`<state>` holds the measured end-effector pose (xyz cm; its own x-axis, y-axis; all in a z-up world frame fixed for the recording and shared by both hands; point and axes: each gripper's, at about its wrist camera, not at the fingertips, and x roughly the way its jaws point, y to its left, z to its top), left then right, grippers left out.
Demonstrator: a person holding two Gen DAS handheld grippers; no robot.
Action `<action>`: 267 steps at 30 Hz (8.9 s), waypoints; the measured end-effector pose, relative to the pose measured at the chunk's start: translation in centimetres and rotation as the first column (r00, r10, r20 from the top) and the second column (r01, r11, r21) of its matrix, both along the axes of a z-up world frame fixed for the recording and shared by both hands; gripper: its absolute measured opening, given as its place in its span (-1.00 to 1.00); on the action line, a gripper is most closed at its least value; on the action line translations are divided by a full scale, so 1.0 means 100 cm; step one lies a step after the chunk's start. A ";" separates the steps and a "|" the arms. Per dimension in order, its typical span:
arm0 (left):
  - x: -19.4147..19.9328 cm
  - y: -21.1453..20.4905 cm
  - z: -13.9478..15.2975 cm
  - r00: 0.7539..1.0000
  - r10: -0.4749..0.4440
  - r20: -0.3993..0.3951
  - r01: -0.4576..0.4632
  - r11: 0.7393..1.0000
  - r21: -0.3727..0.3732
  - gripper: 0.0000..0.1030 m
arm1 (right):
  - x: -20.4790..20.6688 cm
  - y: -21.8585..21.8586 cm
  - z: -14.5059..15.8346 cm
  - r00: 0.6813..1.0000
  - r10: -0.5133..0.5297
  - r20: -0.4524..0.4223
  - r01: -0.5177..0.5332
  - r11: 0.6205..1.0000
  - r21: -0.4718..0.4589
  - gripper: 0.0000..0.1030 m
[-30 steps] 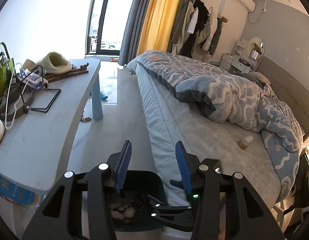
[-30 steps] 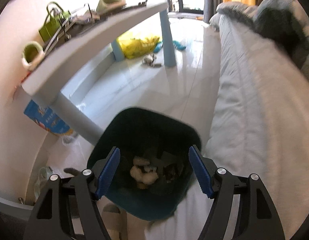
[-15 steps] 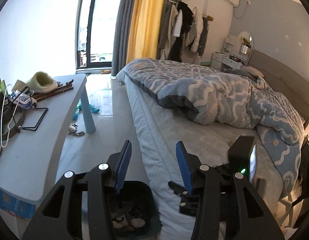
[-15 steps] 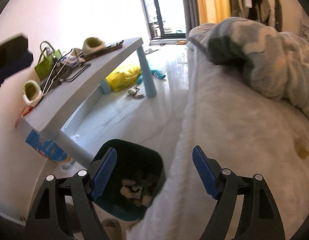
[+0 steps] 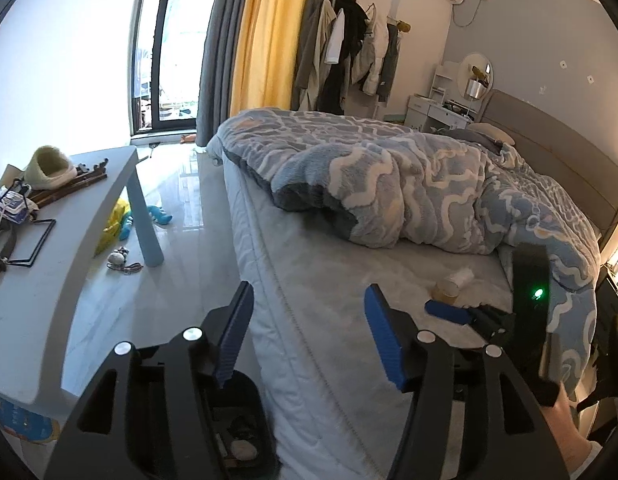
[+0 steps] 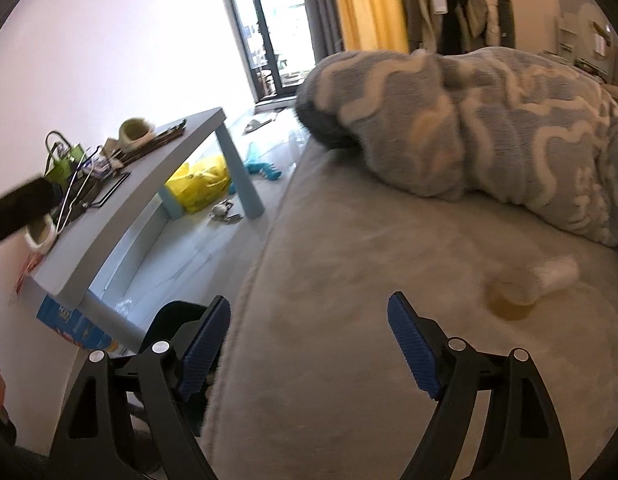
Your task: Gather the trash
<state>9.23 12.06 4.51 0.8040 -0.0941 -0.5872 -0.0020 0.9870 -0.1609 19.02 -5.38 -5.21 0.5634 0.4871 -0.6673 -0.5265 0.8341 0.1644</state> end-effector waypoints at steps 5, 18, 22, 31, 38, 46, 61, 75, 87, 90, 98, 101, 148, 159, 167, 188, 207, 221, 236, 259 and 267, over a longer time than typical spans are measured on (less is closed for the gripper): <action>0.014 -0.019 -0.007 1.000 -0.022 -0.012 0.023 1.000 0.006 0.30 | 0.011 -0.023 0.006 0.999 -0.025 0.026 0.026 0.999 -0.024 0.70; 0.049 -0.090 -0.030 0.989 -0.141 -0.049 0.142 0.990 0.019 0.60 | 0.051 -0.095 0.011 0.990 -0.124 0.066 0.129 0.988 -0.082 0.76; 0.060 -0.102 -0.038 0.985 -0.161 -0.061 0.163 0.987 0.018 0.65 | 0.061 -0.112 0.010 0.986 -0.150 0.075 0.157 0.983 -0.096 0.77; 0.093 -0.127 -0.057 0.980 -0.176 -0.095 0.176 0.984 -0.008 0.73 | 0.087 -0.146 0.005 0.980 -0.190 0.063 0.196 0.976 -0.099 0.79; 0.118 -0.151 -0.081 0.968 -0.205 -0.143 0.205 0.979 -0.014 0.74 | 0.117 -0.178 0.000 0.972 -0.234 -0.005 0.233 0.971 -0.049 0.80; 0.142 -0.186 -0.114 0.941 -0.279 -0.192 0.281 0.960 -0.015 0.76 | 0.139 -0.190 -0.009 0.972 -0.228 -0.060 0.225 0.973 -0.054 0.80; 0.177 -0.215 -0.139 0.924 -0.293 -0.244 0.291 0.956 -0.044 0.38 | 0.166 -0.193 -0.020 0.976 -0.166 -0.143 0.160 0.986 -0.052 0.80; 0.167 -0.213 -0.135 0.913 -0.329 -0.239 0.319 0.944 -0.080 -0.02 | 0.164 -0.175 -0.030 0.975 -0.153 -0.163 0.143 0.987 -0.072 0.79; 0.157 -0.184 -0.118 0.938 -0.272 -0.213 0.264 0.962 -0.066 -0.05 | 0.161 -0.151 -0.032 0.972 -0.161 -0.172 0.148 0.985 -0.087 0.80; 0.152 -0.173 -0.113 0.944 -0.255 -0.207 0.246 0.967 -0.067 -0.05 | 0.158 -0.143 -0.037 0.973 -0.168 -0.159 0.144 0.978 -0.151 0.79; 0.131 -0.146 -0.097 0.954 -0.240 -0.182 0.232 0.970 -0.066 -0.05 | 0.143 -0.115 -0.046 0.982 -0.168 -0.089 0.132 0.937 -0.323 0.28; 0.121 -0.140 -0.091 0.957 -0.235 -0.173 0.228 0.972 -0.057 -0.05 | 0.135 -0.108 -0.045 0.982 -0.174 -0.074 0.139 0.931 -0.338 0.28; -0.010 0.005 -0.081 0.984 -0.024 -0.176 0.025 1.000 0.003 -0.04 | -0.028 -0.002 0.002 0.998 0.052 -0.025 -0.054 0.996 -0.078 0.28; -0.015 0.065 -0.133 0.949 0.079 -0.306 -0.081 0.997 0.008 -0.04 | -0.041 0.055 0.010 0.990 0.137 -0.019 -0.137 0.990 -0.020 0.28; -0.026 0.108 -0.190 0.890 0.132 -0.437 -0.143 0.990 0.009 -0.02 | -0.051 0.099 0.003 0.980 0.199 -0.031 -0.200 0.979 -0.043 0.28; -0.070 0.155 -0.154 0.911 0.180 -0.371 -0.190 0.982 0.011 0.42 | -0.052 0.177 -0.069 0.958 0.238 -0.161 -0.266 0.946 -0.183 0.28; -0.128 0.132 -0.039 0.979 0.175 -0.102 -0.186 0.976 -0.112 0.39 | -0.079 0.226 -0.148 0.917 0.303 -0.259 -0.378 0.866 -0.327 0.34; -0.150 0.099 0.001 0.988 0.153 -0.009 -0.154 0.983 -0.099 0.73 | -0.099 0.179 -0.062 0.952 0.301 -0.065 -0.307 0.935 -0.177 0.88; -0.208 0.038 0.020 0.965 0.222 0.141 -0.236 0.967 0.092 0.93 | -0.185 0.000 0.058 0.967 0.046 0.252 -0.013 0.991 -0.130 0.93; -0.250 -0.016 0.002 0.969 0.196 0.148 -0.217 0.965 0.146 0.94 | -0.297 -0.169 0.070 0.915 -0.165 0.367 0.151 0.986 0.066 0.93; -0.252 -0.029 0.000 0.973 0.170 0.158 -0.203 0.953 0.225 0.94 | -0.298 -0.167 0.067 0.924 -0.139 0.355 0.130 0.990 0.049 0.93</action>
